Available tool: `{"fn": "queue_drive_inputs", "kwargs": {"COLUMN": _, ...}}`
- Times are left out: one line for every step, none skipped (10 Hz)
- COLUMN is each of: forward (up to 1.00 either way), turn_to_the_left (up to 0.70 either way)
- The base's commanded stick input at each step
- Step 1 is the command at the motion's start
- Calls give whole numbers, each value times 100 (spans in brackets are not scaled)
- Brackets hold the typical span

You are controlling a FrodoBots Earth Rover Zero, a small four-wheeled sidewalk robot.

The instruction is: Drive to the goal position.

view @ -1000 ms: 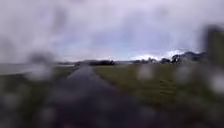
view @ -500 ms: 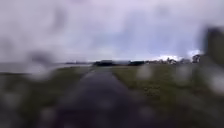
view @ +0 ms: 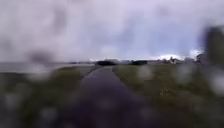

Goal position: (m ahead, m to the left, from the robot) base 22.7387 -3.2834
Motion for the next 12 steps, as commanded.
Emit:
{"fn": "queue_drive_inputs", "kwargs": {"forward": 70, "turn_to_the_left": 0}}
{"fn": "queue_drive_inputs", "kwargs": {"forward": 70, "turn_to_the_left": 0}}
{"fn": "queue_drive_inputs", "kwargs": {"forward": 70, "turn_to_the_left": 0}}
{"fn": "queue_drive_inputs", "kwargs": {"forward": 70, "turn_to_the_left": 0}}
{"fn": "queue_drive_inputs", "kwargs": {"forward": 70, "turn_to_the_left": 0}}
{"fn": "queue_drive_inputs", "kwargs": {"forward": 70, "turn_to_the_left": 0}}
{"fn": "queue_drive_inputs", "kwargs": {"forward": 70, "turn_to_the_left": 0}}
{"fn": "queue_drive_inputs", "kwargs": {"forward": 70, "turn_to_the_left": 0}}
{"fn": "queue_drive_inputs", "kwargs": {"forward": 70, "turn_to_the_left": 0}}
{"fn": "queue_drive_inputs", "kwargs": {"forward": 70, "turn_to_the_left": 0}}
{"fn": "queue_drive_inputs", "kwargs": {"forward": 70, "turn_to_the_left": 0}}
{"fn": "queue_drive_inputs", "kwargs": {"forward": 70, "turn_to_the_left": 0}}
